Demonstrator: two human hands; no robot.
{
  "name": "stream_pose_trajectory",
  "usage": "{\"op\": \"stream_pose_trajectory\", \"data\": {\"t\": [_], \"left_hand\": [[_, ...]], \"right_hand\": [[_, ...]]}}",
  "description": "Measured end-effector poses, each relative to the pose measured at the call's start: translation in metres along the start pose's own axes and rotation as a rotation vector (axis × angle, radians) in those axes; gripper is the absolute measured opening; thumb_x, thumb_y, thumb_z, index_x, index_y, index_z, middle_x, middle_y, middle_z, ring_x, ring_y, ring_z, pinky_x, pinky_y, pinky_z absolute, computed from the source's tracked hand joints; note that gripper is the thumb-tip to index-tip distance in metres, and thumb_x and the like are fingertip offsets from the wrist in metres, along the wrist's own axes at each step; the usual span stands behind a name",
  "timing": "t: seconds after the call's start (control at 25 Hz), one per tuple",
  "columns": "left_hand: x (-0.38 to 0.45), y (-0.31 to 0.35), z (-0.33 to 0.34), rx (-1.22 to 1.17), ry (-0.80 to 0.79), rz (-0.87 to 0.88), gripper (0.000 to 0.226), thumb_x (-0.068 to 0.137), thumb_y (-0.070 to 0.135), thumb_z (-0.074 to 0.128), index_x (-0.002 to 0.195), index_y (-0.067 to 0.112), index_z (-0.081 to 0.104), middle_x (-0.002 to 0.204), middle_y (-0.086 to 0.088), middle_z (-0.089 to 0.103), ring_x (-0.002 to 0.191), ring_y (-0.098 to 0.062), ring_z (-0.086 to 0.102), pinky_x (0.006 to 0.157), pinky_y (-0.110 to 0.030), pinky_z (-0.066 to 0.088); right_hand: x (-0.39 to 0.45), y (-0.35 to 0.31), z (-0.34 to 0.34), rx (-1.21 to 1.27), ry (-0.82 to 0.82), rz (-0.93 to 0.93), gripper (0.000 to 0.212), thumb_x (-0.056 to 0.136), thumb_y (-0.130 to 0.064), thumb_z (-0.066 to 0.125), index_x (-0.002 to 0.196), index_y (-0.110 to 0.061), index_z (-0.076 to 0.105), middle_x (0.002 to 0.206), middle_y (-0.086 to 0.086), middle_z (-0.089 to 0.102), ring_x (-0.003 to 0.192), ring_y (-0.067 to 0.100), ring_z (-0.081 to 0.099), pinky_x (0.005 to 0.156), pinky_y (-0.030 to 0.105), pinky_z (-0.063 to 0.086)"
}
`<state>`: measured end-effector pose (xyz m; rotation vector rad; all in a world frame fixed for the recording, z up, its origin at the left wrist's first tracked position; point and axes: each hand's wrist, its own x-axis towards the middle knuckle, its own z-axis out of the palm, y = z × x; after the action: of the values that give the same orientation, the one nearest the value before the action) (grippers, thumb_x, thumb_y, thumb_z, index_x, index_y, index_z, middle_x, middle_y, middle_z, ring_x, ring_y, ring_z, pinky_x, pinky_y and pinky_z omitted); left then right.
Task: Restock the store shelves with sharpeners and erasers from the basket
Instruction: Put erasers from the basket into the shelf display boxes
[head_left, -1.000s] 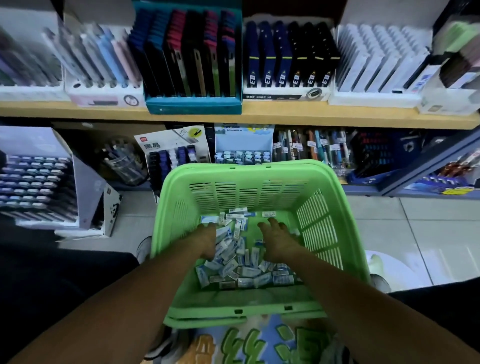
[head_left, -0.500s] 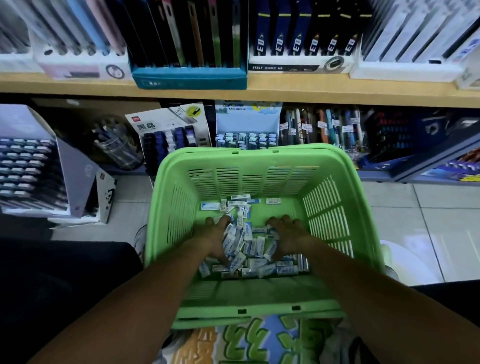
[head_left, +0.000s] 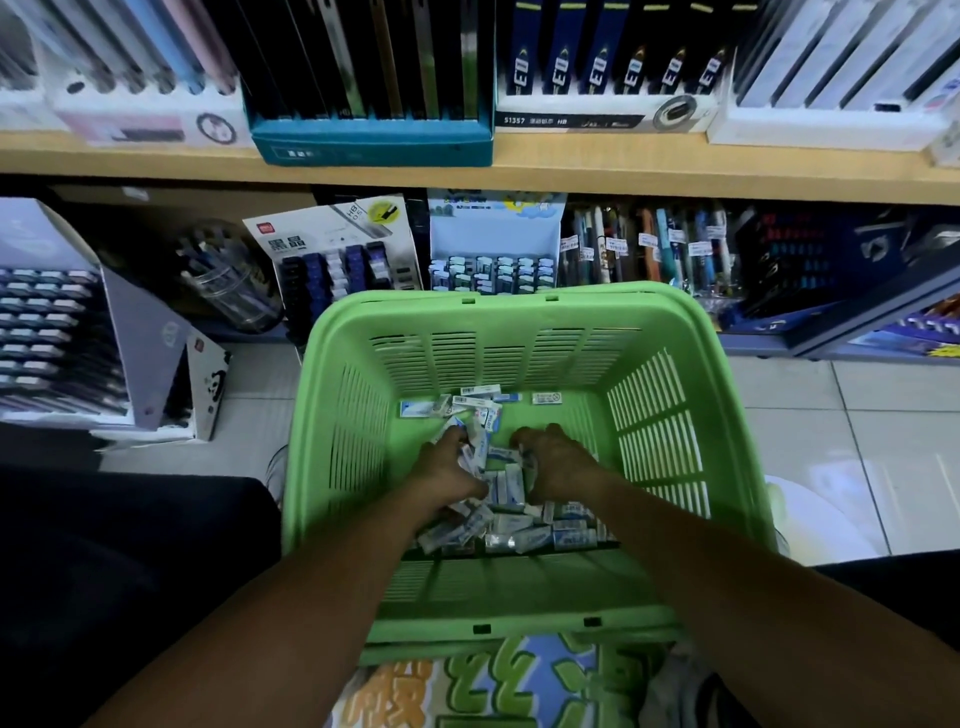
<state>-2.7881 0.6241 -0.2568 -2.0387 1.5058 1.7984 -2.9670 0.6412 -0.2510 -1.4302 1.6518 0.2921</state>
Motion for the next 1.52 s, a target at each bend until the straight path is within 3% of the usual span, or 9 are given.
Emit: {"op": "stream_pose_trajectory", "data": {"t": [0.16, 0.24, 0.36, 0.56, 0.84, 1.12, 1.32, 1.44, 1.52], "left_hand": [[-0.001, 0.002, -0.008, -0.402, -0.037, -0.11, 0.092, 0.077, -0.004, 0.076, 0.152, 0.031, 0.034, 0.148, -0.011, 0.041, 0.111, -0.036, 0.059, 0.059, -0.041, 0.062], [-0.004, 0.002, -0.016, -0.538, -0.06, -0.157, 0.083, 0.078, -0.008, 0.072, 0.144, 0.033, 0.044, 0.138, -0.013, 0.045, 0.108, -0.036, 0.057, 0.064, -0.046, 0.062], [-0.004, 0.005, -0.021, -0.644, -0.112, -0.182, 0.066, 0.078, -0.013, 0.067, 0.129, 0.028, 0.053, 0.126, -0.012, 0.049, 0.101, -0.032, 0.056, 0.074, -0.055, 0.06], [-0.002, 0.005, -0.018, -0.642, -0.13, -0.161, 0.06, 0.073, -0.015, 0.067, 0.112, 0.03, 0.064, 0.128, -0.021, 0.051, 0.114, -0.039, 0.056, 0.076, -0.054, 0.06], [0.001, 0.008, -0.017, -0.596, -0.095, -0.191, 0.086, 0.064, -0.011, 0.073, 0.136, 0.03, 0.05, 0.124, -0.016, 0.061, 0.105, -0.038, 0.064, 0.073, -0.049, 0.06], [-0.003, 0.017, -0.015, -0.605, -0.163, -0.171, 0.047, 0.082, -0.008, 0.065, 0.123, 0.013, 0.055, 0.107, -0.017, 0.068, 0.092, -0.037, 0.069, 0.088, -0.061, 0.055], [-0.003, 0.03, -0.004, -0.627, -0.167, -0.149, 0.048, 0.084, -0.007, 0.064, 0.118, 0.026, 0.057, 0.118, -0.014, 0.063, 0.103, -0.036, 0.065, 0.073, -0.055, 0.06], [-0.001, 0.026, 0.001, -0.651, -0.193, -0.134, 0.047, 0.083, -0.005, 0.071, 0.117, 0.025, 0.059, 0.111, -0.016, 0.066, 0.094, -0.036, 0.069, 0.082, -0.058, 0.057], [-0.001, 0.021, 0.003, -0.652, -0.214, -0.137, 0.058, 0.08, -0.01, 0.072, 0.122, 0.027, 0.059, 0.111, -0.014, 0.068, 0.098, -0.036, 0.068, 0.09, -0.059, 0.054]], "right_hand": [[0.001, -0.001, -0.01, 0.341, -0.016, 0.013, 0.076, 0.073, 0.004, 0.081, 0.136, -0.029, 0.054, 0.142, 0.008, 0.051, 0.097, 0.03, 0.067, 0.07, 0.039, 0.062], [0.0, -0.003, -0.014, 0.51, -0.04, 0.085, 0.071, 0.077, 0.005, 0.078, 0.134, -0.031, 0.056, 0.138, 0.008, 0.053, 0.093, 0.029, 0.066, 0.073, 0.044, 0.062], [-0.003, -0.002, -0.018, 0.688, -0.107, 0.139, 0.063, 0.079, 0.0, 0.077, 0.129, -0.035, 0.059, 0.135, 0.003, 0.053, 0.111, 0.029, 0.058, 0.087, 0.053, 0.057], [-0.003, -0.007, -0.017, 0.741, -0.161, 0.159, 0.058, 0.082, -0.004, 0.075, 0.13, -0.031, 0.059, 0.134, 0.001, 0.054, 0.12, 0.029, 0.051, 0.098, 0.054, 0.051], [0.0, -0.012, -0.008, 0.737, -0.218, 0.178, 0.07, 0.081, 0.004, 0.067, 0.137, -0.036, 0.053, 0.132, 0.002, 0.055, 0.118, 0.027, 0.053, 0.099, 0.052, 0.051], [-0.004, -0.017, -0.003, 0.787, -0.202, 0.111, 0.067, 0.079, 0.009, 0.066, 0.132, -0.03, 0.056, 0.127, 0.004, 0.062, 0.111, 0.028, 0.061, 0.088, 0.045, 0.056], [-0.011, -0.029, 0.006, 0.931, -0.197, -0.03, 0.049, 0.074, 0.018, 0.063, 0.101, -0.023, 0.063, 0.107, 0.016, 0.071, 0.107, 0.045, 0.066, 0.083, 0.049, 0.053], [-0.011, -0.023, 0.005, 0.987, -0.211, -0.014, 0.064, 0.074, 0.024, 0.06, 0.111, -0.029, 0.061, 0.102, 0.008, 0.071, 0.1, 0.035, 0.069, 0.078, 0.042, 0.056], [-0.011, -0.019, 0.006, 0.989, -0.198, -0.008, 0.068, 0.072, 0.027, 0.062, 0.124, -0.016, 0.059, 0.104, 0.012, 0.072, 0.092, 0.029, 0.071, 0.071, 0.038, 0.059]]}}
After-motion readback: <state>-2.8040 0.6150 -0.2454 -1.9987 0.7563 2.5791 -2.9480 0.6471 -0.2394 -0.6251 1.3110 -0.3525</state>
